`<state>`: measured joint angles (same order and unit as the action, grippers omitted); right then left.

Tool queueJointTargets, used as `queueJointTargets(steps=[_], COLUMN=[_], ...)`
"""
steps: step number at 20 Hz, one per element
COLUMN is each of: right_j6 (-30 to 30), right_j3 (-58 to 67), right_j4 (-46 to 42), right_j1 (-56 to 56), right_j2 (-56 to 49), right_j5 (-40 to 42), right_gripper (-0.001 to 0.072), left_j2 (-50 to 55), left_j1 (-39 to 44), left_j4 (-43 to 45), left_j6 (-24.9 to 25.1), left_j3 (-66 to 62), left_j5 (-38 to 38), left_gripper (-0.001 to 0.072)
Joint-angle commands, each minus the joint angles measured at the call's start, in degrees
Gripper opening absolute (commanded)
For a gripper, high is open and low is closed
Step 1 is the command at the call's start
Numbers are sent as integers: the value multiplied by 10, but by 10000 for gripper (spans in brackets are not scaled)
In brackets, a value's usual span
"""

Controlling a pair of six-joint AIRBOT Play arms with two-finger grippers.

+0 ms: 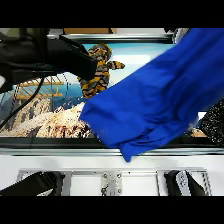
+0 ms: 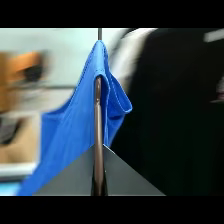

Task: Fold the clothes and pants, and hang the long-sleeved shirts on hangers.

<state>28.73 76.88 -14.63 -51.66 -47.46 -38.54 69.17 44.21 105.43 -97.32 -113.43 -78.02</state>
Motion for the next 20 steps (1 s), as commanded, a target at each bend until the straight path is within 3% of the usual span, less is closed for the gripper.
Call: queueJointTargets(steps=[1, 8, 14, 20], right_j6=[21, 22, 91, 105], right_j3=[37, 68, 68, 68], right_j4=[-61, -128, -128, -128], right_j1=[-39, -113, -188, -199], right_j2=[2, -5, -36, -77], right_j5=[139, 238, 246, 246], right_gripper=[1, 1, 1, 1], left_j2=[18, 28, 28, 28], left_j1=[-17, -56, -63, -63], left_j4=[-1, -6, -5, -6], left_j6=[14, 14, 14, 14], left_j3=[-1, 0, 0, 0], left_j5=[19, 20, 19, -22], left_gripper=[12, 12, 12, 12])
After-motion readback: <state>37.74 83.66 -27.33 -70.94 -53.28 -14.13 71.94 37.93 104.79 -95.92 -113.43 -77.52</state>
